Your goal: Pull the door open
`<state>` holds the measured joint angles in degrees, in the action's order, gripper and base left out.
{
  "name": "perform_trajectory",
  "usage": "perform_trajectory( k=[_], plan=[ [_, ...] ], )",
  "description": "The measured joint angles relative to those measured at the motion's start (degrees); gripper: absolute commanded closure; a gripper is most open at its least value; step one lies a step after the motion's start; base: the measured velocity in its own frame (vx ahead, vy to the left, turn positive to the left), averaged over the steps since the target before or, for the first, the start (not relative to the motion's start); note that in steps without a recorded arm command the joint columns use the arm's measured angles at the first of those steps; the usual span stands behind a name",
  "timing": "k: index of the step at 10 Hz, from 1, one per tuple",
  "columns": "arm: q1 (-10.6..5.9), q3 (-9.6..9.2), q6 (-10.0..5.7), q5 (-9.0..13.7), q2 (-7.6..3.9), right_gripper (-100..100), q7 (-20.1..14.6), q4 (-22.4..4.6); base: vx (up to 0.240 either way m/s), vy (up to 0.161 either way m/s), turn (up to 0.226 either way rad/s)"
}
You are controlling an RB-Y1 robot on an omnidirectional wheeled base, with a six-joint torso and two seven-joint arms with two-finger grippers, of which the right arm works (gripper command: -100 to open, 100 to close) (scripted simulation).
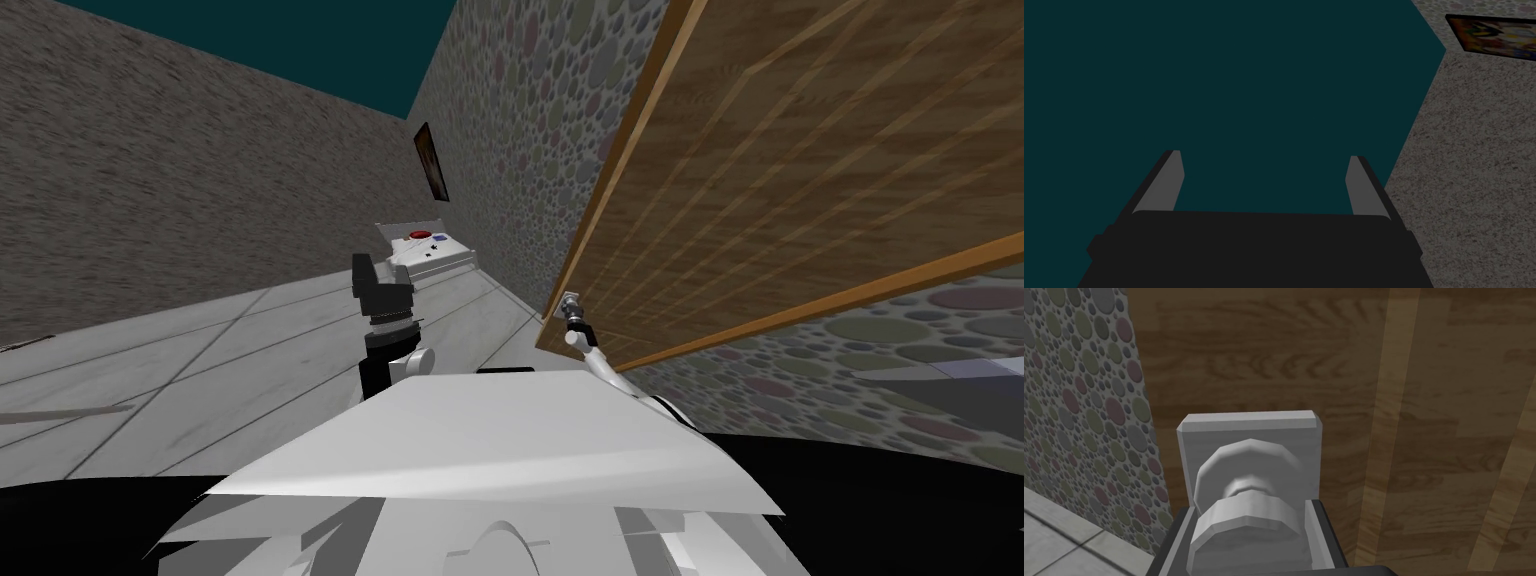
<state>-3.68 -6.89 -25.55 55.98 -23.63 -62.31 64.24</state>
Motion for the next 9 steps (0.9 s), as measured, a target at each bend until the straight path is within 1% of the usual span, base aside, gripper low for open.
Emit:
perform_trajectory(
  k=[2, 4, 5, 6, 7, 9],
  plan=[
    [0.66, -1.14, -0.24, -0.2, -0.7, 100, -0.9, 0.7, -0.196, -0.049, 0.096],
    [0.88, -2.41, -0.44, -0.4, -1.51, 100, -2.1, 1.1, -0.211, -0.05, 0.1],
    [1.21, -2.76, -0.36, -0.4, -1.92, 100, -2.5, 1.7, -0.21, -0.071, 0.088],
    [1.41, -3.27, -0.32, -0.5, -2.21, 100, -2.9, 2.0, -0.088, -0.033, 0.039],
    [1.55, -3.52, -0.16, -0.5, -2.12, 100, -2.9, 2.0, -0.116, -0.021, 0.112],
    [1.92, -4.27, -0.42, -0.5, -2.89, 100, -3.6, 2.4, -0.163, -0.056, 0.086]
  ],
)
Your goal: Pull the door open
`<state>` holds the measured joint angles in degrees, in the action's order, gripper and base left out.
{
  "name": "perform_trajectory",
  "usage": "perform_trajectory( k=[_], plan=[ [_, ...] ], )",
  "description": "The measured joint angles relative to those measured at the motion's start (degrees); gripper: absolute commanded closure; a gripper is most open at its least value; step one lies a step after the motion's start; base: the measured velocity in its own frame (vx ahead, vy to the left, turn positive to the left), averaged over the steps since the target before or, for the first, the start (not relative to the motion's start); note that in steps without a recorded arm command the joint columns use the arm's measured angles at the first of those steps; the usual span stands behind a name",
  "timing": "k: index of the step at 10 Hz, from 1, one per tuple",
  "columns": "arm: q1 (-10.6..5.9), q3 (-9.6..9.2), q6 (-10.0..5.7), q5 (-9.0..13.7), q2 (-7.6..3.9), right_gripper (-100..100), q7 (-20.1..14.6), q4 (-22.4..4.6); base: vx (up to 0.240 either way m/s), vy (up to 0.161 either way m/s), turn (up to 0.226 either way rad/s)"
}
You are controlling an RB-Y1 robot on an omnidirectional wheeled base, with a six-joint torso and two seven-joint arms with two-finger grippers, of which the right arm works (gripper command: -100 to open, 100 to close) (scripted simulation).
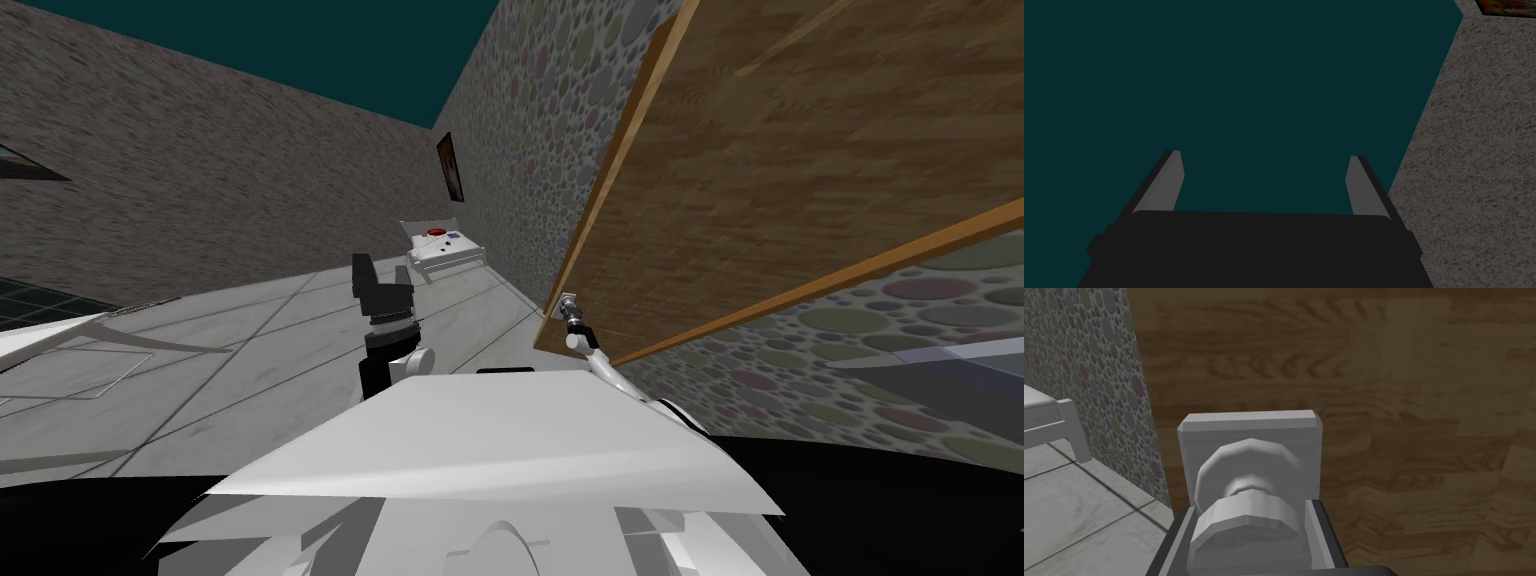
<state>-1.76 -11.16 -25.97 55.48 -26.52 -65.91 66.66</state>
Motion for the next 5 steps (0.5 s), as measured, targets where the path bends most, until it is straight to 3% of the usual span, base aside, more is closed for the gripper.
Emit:
perform_trajectory(
  k=[5],
  plan=[
    [1.11, -2.7, -0.78, -0.1, -2.3, 100, -2.1, 1.7, -0.214, -0.058, 0.116]
  ],
)
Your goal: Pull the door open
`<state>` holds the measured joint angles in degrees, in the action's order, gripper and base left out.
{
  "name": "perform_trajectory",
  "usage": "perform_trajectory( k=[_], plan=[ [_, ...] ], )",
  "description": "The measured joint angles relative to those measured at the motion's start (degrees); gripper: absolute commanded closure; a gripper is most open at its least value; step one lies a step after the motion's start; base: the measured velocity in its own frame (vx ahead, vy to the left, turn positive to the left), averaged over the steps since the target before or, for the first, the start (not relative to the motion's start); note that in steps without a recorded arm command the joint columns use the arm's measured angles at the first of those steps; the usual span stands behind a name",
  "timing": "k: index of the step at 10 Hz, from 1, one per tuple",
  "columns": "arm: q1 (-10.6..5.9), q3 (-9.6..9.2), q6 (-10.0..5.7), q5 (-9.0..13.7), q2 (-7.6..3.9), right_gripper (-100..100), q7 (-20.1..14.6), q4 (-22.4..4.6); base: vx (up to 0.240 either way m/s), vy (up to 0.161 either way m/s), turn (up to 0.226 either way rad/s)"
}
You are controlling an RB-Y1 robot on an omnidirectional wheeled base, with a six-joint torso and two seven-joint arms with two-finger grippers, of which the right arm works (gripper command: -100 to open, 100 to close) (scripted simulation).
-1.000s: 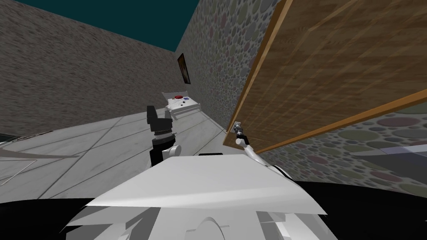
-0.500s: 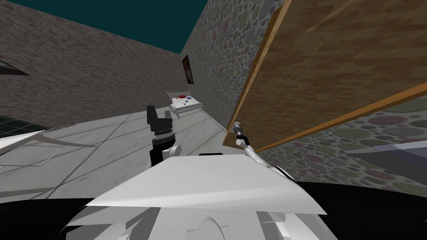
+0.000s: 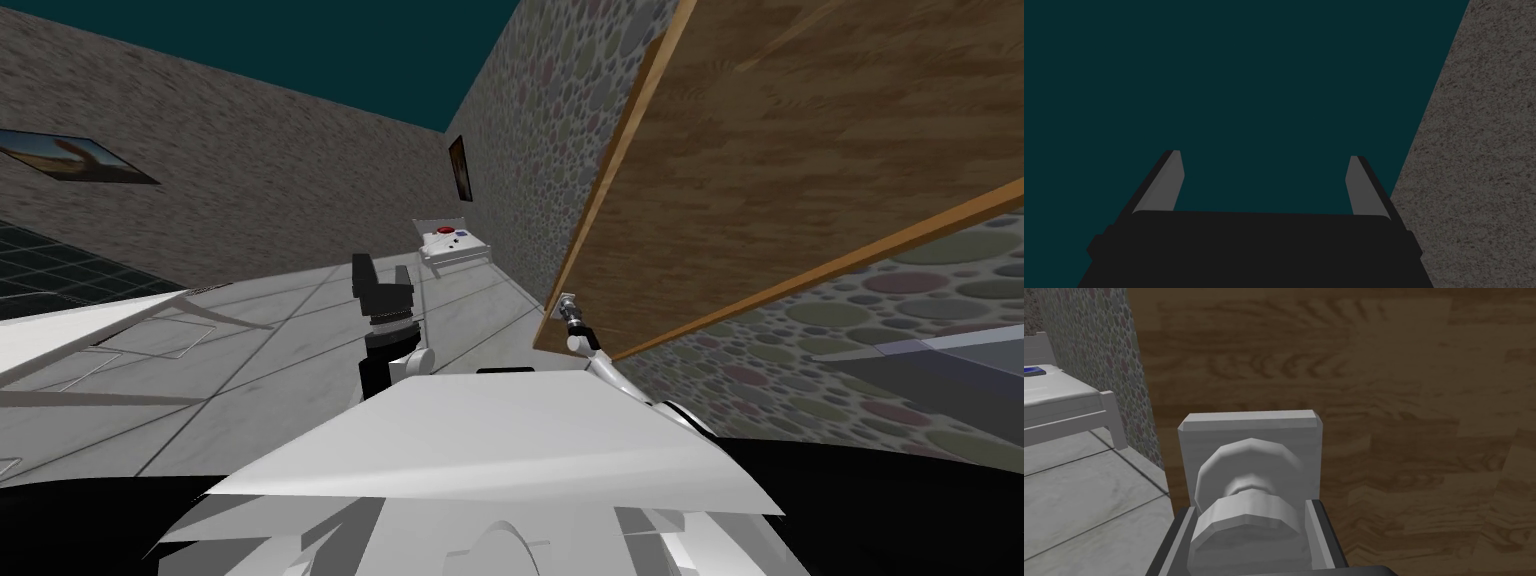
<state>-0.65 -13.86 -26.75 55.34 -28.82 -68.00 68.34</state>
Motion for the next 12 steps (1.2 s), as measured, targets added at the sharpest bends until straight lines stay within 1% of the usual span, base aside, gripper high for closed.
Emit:
perform_trajectory(
  k=[3, 4, 5, 8, 12],
  plan=[
    [0.76, -1.94, -0.44, -0.1, -1.37, 100, -1.5, 1.1, -0.189, -0.067, 0.095],
    [0.96, -2.41, -0.57, -0.1, -1.79, 100, -1.8, 1.4, -0.077, -0.02, 0.031],
    [1.08, -2.61, -0.49, -0.2, -1.76, 100, -1.9, 1.4, -0.126, -0.058, 0.098],
    [1.47, -3.83, -1.25, -0.3, -3.15, 100, -3.2, 2.0, -0.176, -0.055, 0.11],
    [2.36, -6.14, -2.39, -0.7, -5.6, 100, -5.4, 3.1, -0.202, -0.064, 0.112]
  ],
)
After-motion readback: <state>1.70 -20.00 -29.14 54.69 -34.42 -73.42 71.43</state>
